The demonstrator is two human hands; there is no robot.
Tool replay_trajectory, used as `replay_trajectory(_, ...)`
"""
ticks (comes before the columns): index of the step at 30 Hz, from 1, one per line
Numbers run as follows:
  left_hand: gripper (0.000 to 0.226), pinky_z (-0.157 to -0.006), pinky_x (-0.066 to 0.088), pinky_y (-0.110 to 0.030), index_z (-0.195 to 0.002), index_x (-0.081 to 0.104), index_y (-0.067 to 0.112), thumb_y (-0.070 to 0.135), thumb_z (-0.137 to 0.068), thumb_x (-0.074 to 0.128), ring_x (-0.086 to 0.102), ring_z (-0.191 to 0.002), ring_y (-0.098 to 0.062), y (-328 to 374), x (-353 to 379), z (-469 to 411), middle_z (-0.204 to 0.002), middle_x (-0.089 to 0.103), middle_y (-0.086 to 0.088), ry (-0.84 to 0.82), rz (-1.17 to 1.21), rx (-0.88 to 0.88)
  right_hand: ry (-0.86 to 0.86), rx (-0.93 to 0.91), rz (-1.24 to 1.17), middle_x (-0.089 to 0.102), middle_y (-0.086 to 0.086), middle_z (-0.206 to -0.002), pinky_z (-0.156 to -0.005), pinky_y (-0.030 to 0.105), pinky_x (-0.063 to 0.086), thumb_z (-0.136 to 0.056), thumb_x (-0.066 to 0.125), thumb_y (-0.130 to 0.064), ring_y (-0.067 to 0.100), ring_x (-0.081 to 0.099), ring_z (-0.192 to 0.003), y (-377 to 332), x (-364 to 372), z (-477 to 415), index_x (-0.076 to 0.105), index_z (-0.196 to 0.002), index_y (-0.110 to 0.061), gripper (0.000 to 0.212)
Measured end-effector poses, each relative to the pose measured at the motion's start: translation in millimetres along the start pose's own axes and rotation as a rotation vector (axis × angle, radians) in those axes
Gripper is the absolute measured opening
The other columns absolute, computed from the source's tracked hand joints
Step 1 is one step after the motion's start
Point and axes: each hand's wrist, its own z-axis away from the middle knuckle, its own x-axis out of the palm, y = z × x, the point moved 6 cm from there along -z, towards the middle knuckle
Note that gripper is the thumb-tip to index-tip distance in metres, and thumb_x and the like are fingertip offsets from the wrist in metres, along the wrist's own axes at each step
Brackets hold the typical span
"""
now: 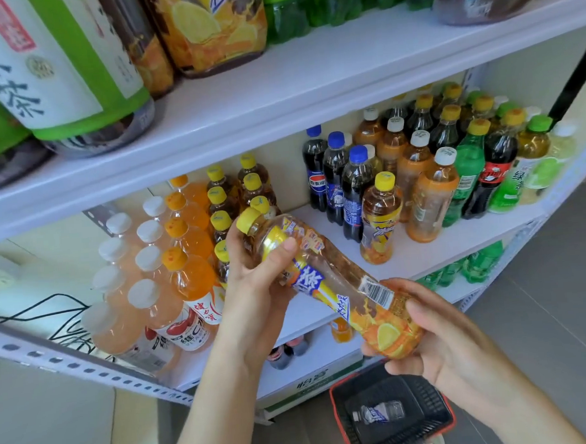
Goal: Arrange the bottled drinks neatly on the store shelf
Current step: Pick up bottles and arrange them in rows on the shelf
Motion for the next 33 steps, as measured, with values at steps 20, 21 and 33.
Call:
replay_trajectory(20,0.057,-0.055,0.057,-0.033,-0.114,0.061,0.018,0.025,-0.062,0.084,0.07,-0.09,-0.036,13,16,3,-0.105,0.071,-0.014,0.024,-0.093,0.12,-0.105,-0.036,0.048,0.065,0.013,-0.124,-0.073,0.039,0.058,-0.062,0.09,-0.042,0.025,0.066,-0.097,-7,1,4,0.062,-0.126,-0.029,0.071)
replay_trajectory(21,0.058,-0.054,0.056,-0.032,-0.114,0.061,0.019,0.027,-0.062,0.085,0.07,-0.092,-0.038,13,16,2,-0.106,0.071,-0.014,0.033,-0.118,0.119,-0.087,-0.064,0.09,0.064,0.013,-0.125,-0.075,0.038,0.057,-0.06,0.093,-0.034,0.027,0.065,-0.1,-9,-1,5,0.059,-0.127,-0.031,0.075)
replay_trajectory(33,0.072,-0.082,0.058,-0.043,-0.126,0.045,0.019,0.022,-0.064,0.081,0.07,-0.095,-0.027,-3,28,4,-0.108,0.071,-0.007,-0.169,-0.081,-0.041,0.022,0.164,-0.106,0.063,0.026,-0.067,-0.035,0.026,0.047,-0.074,0.049,-0.065,0.028,0.06,-0.042,13,-7,9,0.076,-0.086,-0.003,0.068)
